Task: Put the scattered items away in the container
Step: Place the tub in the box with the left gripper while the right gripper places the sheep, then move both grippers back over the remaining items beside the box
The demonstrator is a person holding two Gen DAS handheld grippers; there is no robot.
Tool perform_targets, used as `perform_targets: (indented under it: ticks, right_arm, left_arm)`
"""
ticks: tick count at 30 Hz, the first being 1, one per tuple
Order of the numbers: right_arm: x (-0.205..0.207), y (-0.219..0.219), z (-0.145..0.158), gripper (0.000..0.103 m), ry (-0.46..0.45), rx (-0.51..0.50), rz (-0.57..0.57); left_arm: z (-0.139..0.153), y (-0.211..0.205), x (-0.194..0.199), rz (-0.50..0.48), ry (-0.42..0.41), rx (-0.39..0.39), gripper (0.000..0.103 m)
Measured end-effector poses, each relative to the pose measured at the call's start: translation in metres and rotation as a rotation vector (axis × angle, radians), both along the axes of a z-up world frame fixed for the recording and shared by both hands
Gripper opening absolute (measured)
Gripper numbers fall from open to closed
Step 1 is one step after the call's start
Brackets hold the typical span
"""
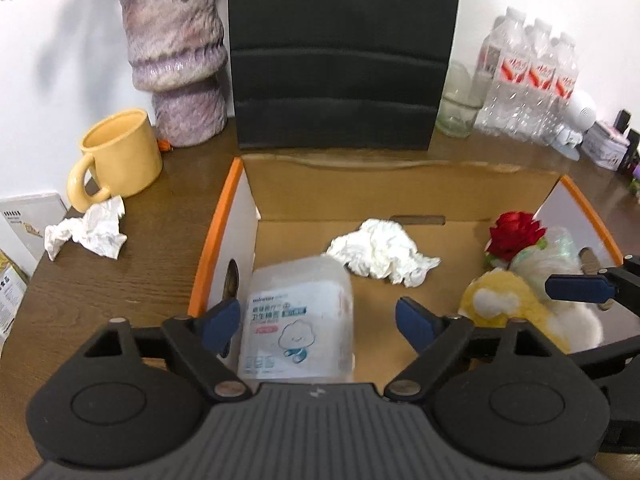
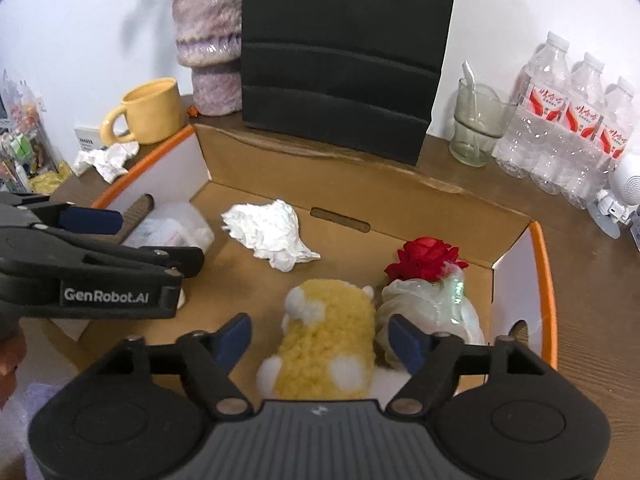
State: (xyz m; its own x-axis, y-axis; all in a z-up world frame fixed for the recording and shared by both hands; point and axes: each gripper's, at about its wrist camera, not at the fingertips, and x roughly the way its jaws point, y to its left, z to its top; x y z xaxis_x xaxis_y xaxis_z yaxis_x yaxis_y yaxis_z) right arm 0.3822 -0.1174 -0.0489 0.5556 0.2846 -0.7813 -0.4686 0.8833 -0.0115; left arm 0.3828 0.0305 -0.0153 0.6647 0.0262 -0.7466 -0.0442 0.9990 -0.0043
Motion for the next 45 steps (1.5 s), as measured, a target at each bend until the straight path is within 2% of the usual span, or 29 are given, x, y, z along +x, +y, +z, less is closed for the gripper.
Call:
perform_targets:
  ticks: [4,6,9,15,20,25,29,33,37,45]
  right_arm:
    - [-0.021,-0.01,0.024,0.092,-0.047,0.041,0.008]
    - [-0.038,-0.017,0.038,0.094,-0.086,0.061,0.021]
    - [-0.066,-0.028,0.054,0.103,-0.141,0.087,0.041]
    - [-0.12,-0.049,0.065,0.103,-0.218,0.129,0.064]
    - [-0.161,-0.066,0.054,0.103,-0.24,0.164,0.075]
    - [-0.195,-0.074,0.03,0.103,-0.236,0.174,0.066]
    - [-0.219,-0.077,0.011,0.103,-0.241,0.178,0.036]
    - [-0.235,-0.076,-0.006,0.103,-0.213,0.219,0.022]
    - [-0.246,-0.07,-0.018,0.103,-0.214,0.197,0.025]
    - [-0.245,-0.065,-0.022,0.103,-0.202,0.192,0.041]
  left_arm:
    - [0.021,0.002,-0.022,-0.013,-0.076,-0.019,0.101]
    - [0.032,0.005,-0.04,-0.02,-0.122,-0.033,0.103]
    - [0.045,0.01,-0.069,-0.036,-0.184,-0.057,0.103]
    - [0.051,0.023,-0.133,-0.041,-0.287,-0.08,0.103]
    - [0.034,0.033,-0.183,-0.028,-0.333,-0.077,0.103]
    - [0.012,0.043,-0.22,0.005,-0.314,-0.135,0.103]
    - [0.002,0.043,-0.24,0.028,-0.331,-0.126,0.103]
    - [-0.009,0.038,-0.253,0.042,-0.336,-0.139,0.103]
    - [-0.017,0.033,-0.26,0.053,-0.333,-0.171,0.103]
    - [-0.021,0.029,-0.259,0.035,-0.319,-0.157,0.103]
